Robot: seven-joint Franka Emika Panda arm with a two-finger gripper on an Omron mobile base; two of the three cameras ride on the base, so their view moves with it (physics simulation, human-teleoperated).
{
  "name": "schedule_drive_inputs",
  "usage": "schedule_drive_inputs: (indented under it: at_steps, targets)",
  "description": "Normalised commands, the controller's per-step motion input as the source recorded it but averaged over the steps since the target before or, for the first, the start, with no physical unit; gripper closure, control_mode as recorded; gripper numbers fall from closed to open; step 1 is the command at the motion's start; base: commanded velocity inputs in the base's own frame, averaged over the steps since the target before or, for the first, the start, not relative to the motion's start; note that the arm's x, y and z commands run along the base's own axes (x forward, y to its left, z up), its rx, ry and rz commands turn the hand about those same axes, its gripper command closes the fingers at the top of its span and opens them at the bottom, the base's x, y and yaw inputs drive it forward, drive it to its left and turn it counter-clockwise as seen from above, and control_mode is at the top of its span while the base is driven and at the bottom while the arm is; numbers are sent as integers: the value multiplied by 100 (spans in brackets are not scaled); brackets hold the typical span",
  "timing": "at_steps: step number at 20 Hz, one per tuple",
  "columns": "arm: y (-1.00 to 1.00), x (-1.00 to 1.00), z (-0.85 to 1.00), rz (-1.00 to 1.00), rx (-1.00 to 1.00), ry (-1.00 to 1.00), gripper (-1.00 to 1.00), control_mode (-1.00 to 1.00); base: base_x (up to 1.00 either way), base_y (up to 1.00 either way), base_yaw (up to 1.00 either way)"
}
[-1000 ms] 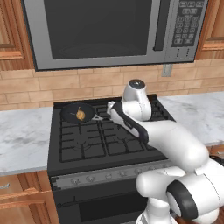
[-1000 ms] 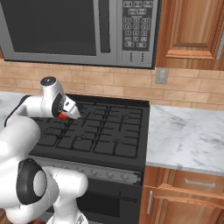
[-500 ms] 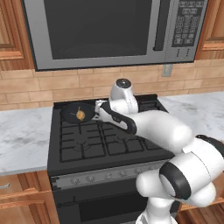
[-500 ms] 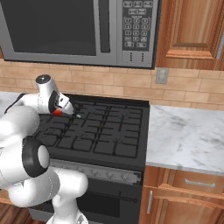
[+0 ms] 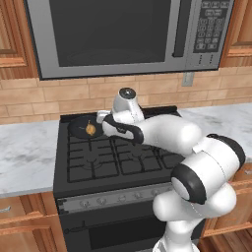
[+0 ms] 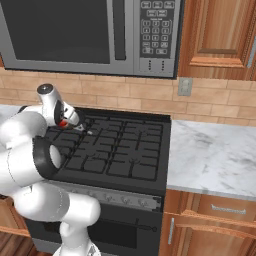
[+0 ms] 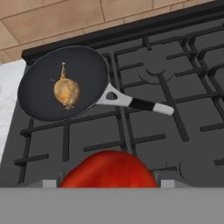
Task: Place the pan on the rear left burner on the stove. Then place the tomato and the onion in the pan and turn on the rear left burner.
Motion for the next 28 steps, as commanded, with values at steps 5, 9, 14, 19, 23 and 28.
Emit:
schedule_drive_inputs:
  at_steps: [5,9,14,19,23,28]
  targets:
    - [31,33,0,2,0,-6,100,-100,0,0,0]
    - [27,25,0,1,0,-8,100,-100,0,0,0]
    - [32,30,0,1,0,-9,100,-100,0,0,0]
    - [36,29,0,1,0,-5,100,-100,0,0,0]
    - [40,25,0,2,0,-3,100,-100,0,0,0]
    - [36,21,0,0,0,0,100,-100,0,0,0]
